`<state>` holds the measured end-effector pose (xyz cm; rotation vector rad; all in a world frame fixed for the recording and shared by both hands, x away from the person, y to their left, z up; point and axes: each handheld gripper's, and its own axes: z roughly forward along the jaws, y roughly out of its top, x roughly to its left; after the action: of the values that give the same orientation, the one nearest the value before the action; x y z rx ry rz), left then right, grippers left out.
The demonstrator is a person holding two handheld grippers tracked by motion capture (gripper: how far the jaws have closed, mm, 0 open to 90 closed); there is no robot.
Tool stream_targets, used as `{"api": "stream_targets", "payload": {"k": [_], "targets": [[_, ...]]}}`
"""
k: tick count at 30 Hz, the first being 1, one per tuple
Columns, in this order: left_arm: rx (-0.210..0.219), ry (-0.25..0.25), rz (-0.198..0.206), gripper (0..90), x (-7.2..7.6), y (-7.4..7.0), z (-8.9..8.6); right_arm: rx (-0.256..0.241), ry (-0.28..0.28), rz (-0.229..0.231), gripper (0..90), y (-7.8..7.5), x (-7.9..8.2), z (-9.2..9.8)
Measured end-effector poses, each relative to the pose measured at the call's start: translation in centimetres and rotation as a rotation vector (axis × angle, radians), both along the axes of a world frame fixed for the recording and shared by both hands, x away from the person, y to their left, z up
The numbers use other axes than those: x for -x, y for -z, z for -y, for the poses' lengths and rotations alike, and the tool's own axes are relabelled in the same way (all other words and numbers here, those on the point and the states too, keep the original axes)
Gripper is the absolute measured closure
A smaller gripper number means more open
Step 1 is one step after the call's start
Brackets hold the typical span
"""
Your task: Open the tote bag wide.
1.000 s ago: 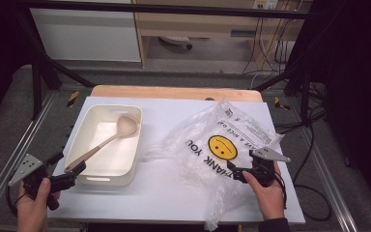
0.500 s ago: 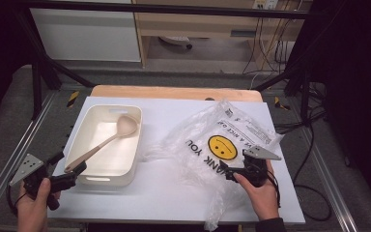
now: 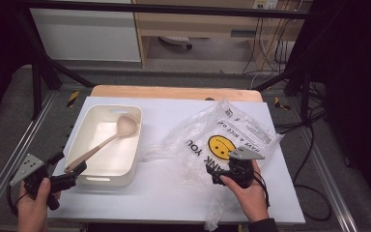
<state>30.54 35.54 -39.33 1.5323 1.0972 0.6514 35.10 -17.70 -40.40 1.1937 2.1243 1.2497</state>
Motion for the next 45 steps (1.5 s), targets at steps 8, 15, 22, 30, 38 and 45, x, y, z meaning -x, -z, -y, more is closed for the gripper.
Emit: {"api": "stream_targets", "payload": {"k": [8,15,22,30,38,45], "targets": [[0.001,-0.003,0.0,3.5,0.0,0.0,0.0,0.009,-0.038,-0.008,3.3,-0.1,0.2,-1.6],[-0.002,-0.002,0.0,3.6,0.0,0.0,0.1,0.026,-0.058,-0.02,3.3,0.0,0.3,-2.5],[-0.003,-0.002,-0.004,3.5,0.0,0.0,0.1,0.044,-0.071,-0.03,3.3,0.2,0.4,-3.1],[-0.002,-0.002,-0.005,3.5,-0.1,0.0,0.1,0.057,-0.084,-0.041,3.3,0.4,0.5,-3.6],[-0.003,0.0,-0.006,3.6,0.0,0.0,0.1,0.078,-0.099,-0.05,3.5,0.6,0.8,-4.0],[-0.004,0.002,-0.007,3.6,-0.1,0.0,0.1,0.113,-0.108,-0.057,3.8,0.9,1.1,-4.4]]}}
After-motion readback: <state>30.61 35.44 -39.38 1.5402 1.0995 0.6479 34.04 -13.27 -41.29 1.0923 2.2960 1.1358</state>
